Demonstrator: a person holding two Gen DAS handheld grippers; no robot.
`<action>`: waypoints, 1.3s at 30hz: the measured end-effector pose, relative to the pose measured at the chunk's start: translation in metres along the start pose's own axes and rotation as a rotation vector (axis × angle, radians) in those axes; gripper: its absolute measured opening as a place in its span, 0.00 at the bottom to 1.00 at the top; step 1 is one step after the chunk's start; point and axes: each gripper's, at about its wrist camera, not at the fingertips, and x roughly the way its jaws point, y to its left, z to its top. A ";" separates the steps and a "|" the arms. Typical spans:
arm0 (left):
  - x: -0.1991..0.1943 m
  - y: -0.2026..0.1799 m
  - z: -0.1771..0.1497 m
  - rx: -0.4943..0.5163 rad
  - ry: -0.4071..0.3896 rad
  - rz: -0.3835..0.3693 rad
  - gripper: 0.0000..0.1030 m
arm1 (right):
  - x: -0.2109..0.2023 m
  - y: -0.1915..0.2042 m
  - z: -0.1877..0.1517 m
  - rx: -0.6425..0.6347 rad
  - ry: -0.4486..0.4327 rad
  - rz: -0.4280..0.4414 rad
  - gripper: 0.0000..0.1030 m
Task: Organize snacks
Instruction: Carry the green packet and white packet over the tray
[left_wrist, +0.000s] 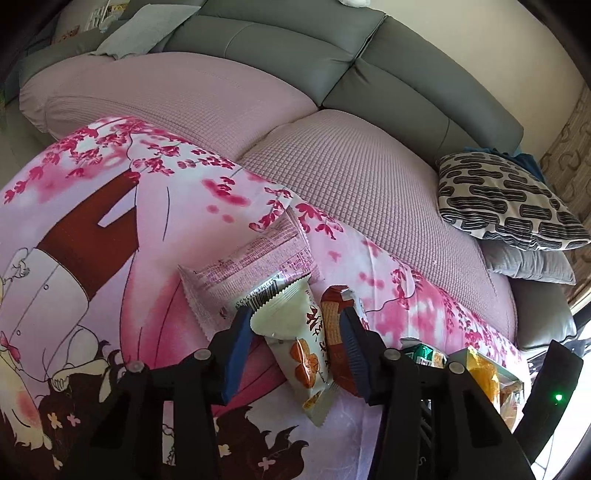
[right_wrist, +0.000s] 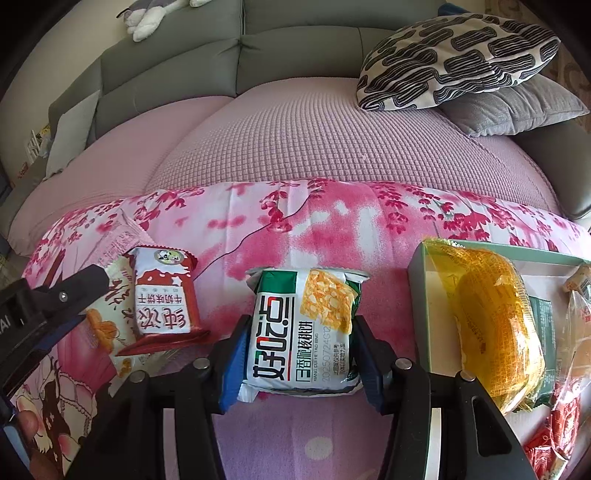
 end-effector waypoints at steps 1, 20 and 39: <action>0.002 0.001 -0.001 -0.012 0.008 -0.015 0.46 | 0.000 0.000 0.000 0.002 0.001 0.001 0.54; 0.016 0.009 -0.007 -0.113 0.035 -0.069 0.26 | -0.006 -0.004 0.000 0.022 -0.028 0.010 0.51; -0.032 -0.006 0.001 -0.072 -0.110 -0.112 0.18 | -0.045 -0.009 0.004 0.031 -0.107 0.026 0.51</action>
